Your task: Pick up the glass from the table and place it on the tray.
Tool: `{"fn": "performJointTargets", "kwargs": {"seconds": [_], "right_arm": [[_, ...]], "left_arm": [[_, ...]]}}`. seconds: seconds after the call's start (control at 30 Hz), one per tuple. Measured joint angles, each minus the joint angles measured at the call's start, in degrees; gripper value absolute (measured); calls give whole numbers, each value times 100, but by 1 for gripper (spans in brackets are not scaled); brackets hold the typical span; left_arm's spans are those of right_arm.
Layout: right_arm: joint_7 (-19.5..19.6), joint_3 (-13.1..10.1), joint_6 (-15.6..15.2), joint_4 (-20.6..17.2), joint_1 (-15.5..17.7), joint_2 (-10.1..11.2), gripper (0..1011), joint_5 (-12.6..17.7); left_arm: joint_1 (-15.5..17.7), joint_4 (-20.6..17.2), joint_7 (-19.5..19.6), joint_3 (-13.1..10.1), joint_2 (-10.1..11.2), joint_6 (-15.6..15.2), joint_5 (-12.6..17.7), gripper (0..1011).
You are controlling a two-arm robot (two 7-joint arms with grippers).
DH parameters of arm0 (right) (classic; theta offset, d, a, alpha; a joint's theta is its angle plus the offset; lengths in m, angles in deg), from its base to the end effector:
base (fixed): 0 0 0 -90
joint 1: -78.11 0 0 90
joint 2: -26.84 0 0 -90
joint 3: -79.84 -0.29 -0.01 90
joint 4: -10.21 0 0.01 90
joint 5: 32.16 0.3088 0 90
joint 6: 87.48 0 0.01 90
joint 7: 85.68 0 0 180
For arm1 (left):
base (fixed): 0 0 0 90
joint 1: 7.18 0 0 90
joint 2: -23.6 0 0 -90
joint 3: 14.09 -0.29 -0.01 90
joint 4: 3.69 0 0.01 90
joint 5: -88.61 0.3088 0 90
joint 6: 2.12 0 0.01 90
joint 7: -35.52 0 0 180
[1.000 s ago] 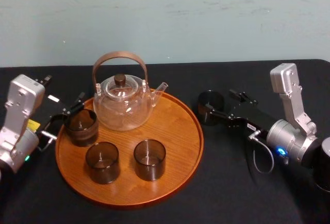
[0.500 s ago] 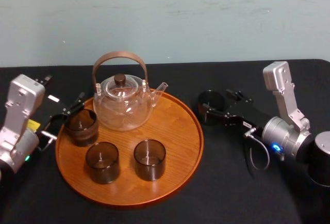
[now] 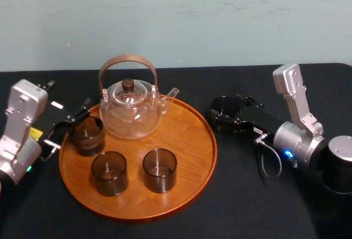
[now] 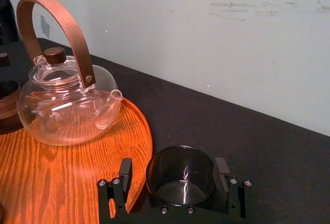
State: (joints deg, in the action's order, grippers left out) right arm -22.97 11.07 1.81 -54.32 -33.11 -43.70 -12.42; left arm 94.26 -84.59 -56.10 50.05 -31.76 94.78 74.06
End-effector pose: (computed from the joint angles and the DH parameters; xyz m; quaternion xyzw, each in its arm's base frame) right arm 0.4167 -0.0451 -0.3174 -0.0943 0.0473 -0.4407 0.8914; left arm 0.3581 0.0827 -0.3022 0.1414 -0.1325 0.5800 0.7913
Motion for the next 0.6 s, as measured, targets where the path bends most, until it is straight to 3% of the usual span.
{"fn": "performJointTargets", "kwargs": {"seconds": [0.6], "right_arm": [[-4,14,53,13,-9,-15,1002,-33]], "left_arm": [[0,0,0,0,0,0,0,1001]]}}
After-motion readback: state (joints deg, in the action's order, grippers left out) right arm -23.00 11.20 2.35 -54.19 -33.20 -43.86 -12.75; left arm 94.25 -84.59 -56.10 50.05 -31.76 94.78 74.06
